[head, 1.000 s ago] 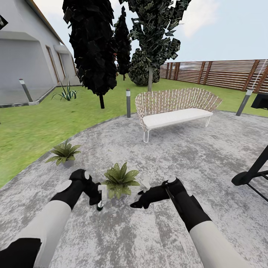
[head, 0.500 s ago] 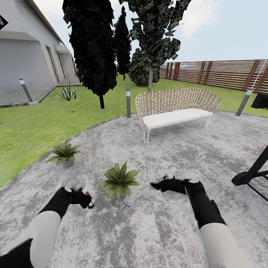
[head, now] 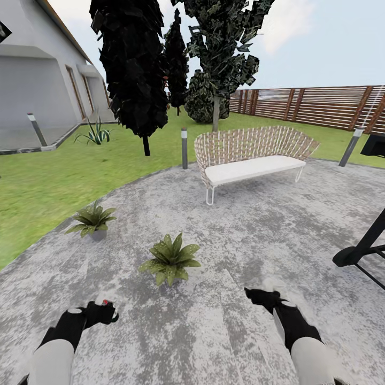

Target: Pick up the pesticide atomizer in the garden and spray insectifuge to fully cover both potted plants in the garden.

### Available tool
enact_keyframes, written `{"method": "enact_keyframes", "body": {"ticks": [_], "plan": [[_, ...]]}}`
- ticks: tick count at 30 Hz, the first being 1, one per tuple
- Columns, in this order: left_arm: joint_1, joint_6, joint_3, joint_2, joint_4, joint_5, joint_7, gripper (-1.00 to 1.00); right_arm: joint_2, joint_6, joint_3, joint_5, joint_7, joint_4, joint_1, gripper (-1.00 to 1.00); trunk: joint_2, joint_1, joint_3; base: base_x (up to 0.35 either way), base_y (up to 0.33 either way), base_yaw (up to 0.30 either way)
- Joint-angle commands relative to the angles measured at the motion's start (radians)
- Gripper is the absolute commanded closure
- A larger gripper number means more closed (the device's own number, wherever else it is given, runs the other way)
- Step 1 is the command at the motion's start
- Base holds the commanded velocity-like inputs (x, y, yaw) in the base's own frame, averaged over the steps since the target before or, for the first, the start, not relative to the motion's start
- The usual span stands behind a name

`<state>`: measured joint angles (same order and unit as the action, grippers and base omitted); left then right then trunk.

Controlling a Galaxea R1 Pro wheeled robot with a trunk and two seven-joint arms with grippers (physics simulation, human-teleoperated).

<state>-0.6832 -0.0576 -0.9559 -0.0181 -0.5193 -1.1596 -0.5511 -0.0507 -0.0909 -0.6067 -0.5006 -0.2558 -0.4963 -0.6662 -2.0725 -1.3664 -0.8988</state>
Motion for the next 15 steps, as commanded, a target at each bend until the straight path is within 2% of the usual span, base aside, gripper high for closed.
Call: {"method": "enact_keyframes", "body": {"ticks": [1,3,4,5,6,8,9,11,12,15], "plan": [[0.01,-0.001,-0.014,0.001,0.026,0.026,0.041,1.0,-0.001,0.01,-0.009,-0.007,0.016,0.046,-0.001,-1.0,0.0,0.0,-0.001,0.0,0.0,0.0],[0.018,0.004,-0.019,0.001,0.096,0.055,0.138,1.0,-0.001,0.021,-0.01,-0.007,0.034,0.113,0.008,-1.0,0.0,0.0,-0.001,0.0,0.0,0.0],[0.02,0.013,-0.02,0.0,0.129,0.062,0.191,1.0,0.0,0.023,-0.01,-0.006,0.037,0.131,0.013,-1.0,0.0,0.0,-0.001,0.0,0.0,0.0],[0.021,0.036,-0.02,0.0,0.175,0.069,0.269,1.0,0.0,0.025,-0.01,-0.005,0.041,0.148,0.017,-1.0,0.0,0.0,-0.001,0.0,0.0,0.0],[0.022,0.054,-0.021,0.0,0.204,0.072,0.314,1.0,0.0,0.025,-0.01,-0.004,0.048,0.154,0.019,-1.0,0.0,0.0,-0.001,0.0,0.0,0.0],[0.022,0.088,-0.023,0.0,0.254,0.075,0.395,1.0,0.011,0.026,-0.01,-0.003,0.1,0.161,0.021,-1.0,0.0,0.0,-0.001,0.0,0.0,0.0],[0.023,0.101,-0.024,-0.001,0.273,0.08,0.43,1.0,0.028,0.026,-0.01,-0.002,0.148,0.164,0.021,-1.0,0.0,0.0,-0.001,0.0,0.0,0.0],[0.023,0.109,-0.026,-0.003,0.285,0.1,0.453,1.0,0.054,0.026,-0.01,-0.001,0.179,0.167,0.022,-1.0,0.0,0.0,-0.001,0.0,0.0,0.0],[0.024,0.112,-0.027,-0.004,0.29,0.131,0.461,1.0,0.076,0.027,-0.01,-0.001,0.189,0.168,0.022,-1.0,0.0,0.0,-0.001,0.0,0.0,0.0],[0.046,0.115,-0.027,-0.006,0.292,0.211,0.477,1.0,0.105,0.026,-0.009,-0.005,0.189,0.17,0.022,-1.0,0.0,0.0,-0.001,0.0,0.0,0.0]]}}
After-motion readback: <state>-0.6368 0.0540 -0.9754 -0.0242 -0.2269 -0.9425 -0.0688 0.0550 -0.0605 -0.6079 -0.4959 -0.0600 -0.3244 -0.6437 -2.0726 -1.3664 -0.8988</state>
